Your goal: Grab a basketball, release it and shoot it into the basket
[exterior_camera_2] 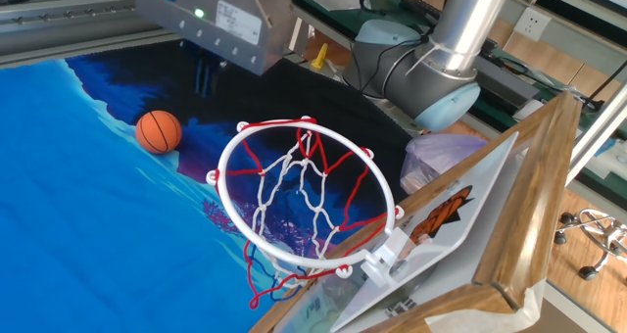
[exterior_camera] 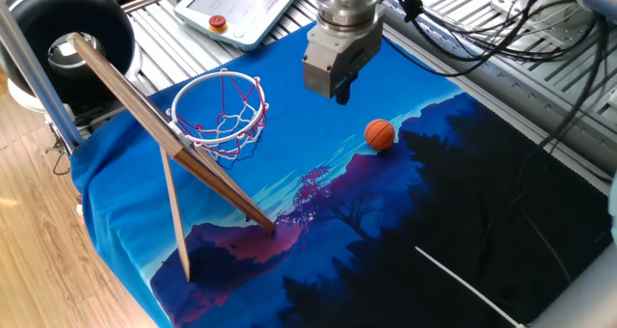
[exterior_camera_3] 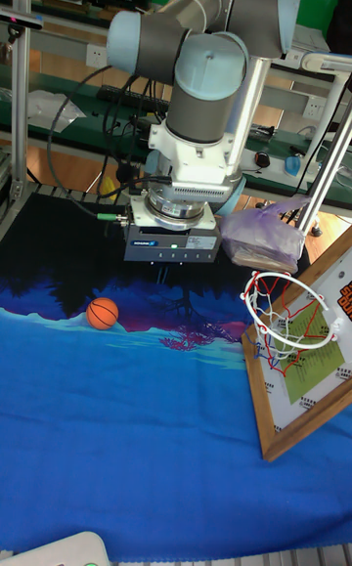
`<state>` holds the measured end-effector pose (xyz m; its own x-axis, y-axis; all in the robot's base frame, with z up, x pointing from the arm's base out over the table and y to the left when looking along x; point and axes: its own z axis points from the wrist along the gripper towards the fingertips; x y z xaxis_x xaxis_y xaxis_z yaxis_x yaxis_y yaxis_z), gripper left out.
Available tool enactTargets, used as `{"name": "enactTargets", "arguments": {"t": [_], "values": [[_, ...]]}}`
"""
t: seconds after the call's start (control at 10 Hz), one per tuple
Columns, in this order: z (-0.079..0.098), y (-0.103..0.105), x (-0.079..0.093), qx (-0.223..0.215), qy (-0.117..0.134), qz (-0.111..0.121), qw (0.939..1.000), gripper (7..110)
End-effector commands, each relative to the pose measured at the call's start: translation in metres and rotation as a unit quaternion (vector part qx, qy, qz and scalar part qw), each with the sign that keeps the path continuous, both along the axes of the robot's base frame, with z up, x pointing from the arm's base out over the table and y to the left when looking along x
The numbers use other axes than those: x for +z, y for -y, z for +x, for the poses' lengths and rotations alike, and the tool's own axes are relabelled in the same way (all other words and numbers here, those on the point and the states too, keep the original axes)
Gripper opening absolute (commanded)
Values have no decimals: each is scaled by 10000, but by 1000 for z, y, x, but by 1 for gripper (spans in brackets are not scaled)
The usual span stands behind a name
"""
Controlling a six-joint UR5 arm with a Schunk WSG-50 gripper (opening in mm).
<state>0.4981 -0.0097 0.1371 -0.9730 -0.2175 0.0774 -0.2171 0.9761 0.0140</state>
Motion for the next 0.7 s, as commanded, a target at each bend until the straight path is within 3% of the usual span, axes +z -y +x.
{"name": "enactTargets", "arguments": {"t": [0.0,0.1,0.2,0.3,0.4,0.5,0.6], "values": [[9,0,-11,243,368,190,9988,7],[14,-2,-11,362,463,245,9980,7],[9,-3,-11,447,372,267,9979,7],[-4,-6,-11,487,123,342,9982,7],[-20,6,-10,289,-225,102,9993,7],[-38,24,-6,97,-589,-286,9978,7],[-48,31,-4,47,-795,-425,9959,7]]}}
